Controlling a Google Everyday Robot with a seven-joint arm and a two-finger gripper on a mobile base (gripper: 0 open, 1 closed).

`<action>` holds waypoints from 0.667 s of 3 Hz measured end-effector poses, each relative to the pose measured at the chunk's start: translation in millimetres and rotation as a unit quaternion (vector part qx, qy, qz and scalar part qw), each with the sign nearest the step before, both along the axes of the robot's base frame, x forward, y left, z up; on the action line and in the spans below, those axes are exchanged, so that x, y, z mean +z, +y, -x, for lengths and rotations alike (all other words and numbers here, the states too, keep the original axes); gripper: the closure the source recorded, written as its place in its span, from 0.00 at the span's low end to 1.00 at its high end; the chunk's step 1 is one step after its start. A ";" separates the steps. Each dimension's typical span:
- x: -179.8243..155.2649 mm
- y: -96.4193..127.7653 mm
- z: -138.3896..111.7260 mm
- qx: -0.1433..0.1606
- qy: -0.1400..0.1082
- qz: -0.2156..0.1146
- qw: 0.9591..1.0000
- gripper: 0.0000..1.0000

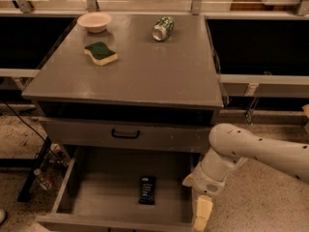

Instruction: Pick rxbar blueberry from middle drawer and place on counter

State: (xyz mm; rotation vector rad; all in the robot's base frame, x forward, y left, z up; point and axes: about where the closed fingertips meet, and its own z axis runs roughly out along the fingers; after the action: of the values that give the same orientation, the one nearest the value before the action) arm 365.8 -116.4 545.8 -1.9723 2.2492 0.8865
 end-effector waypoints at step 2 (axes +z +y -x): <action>-24.3 16.9 -15.8 -0.015 0.017 -0.020 1.000 0.00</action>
Offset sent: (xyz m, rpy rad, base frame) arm 0.0135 0.0087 -0.0192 0.0811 0.0059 -0.0393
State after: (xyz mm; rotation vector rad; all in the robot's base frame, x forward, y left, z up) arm 381.6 -99.6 521.5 -1.9157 2.2536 0.9618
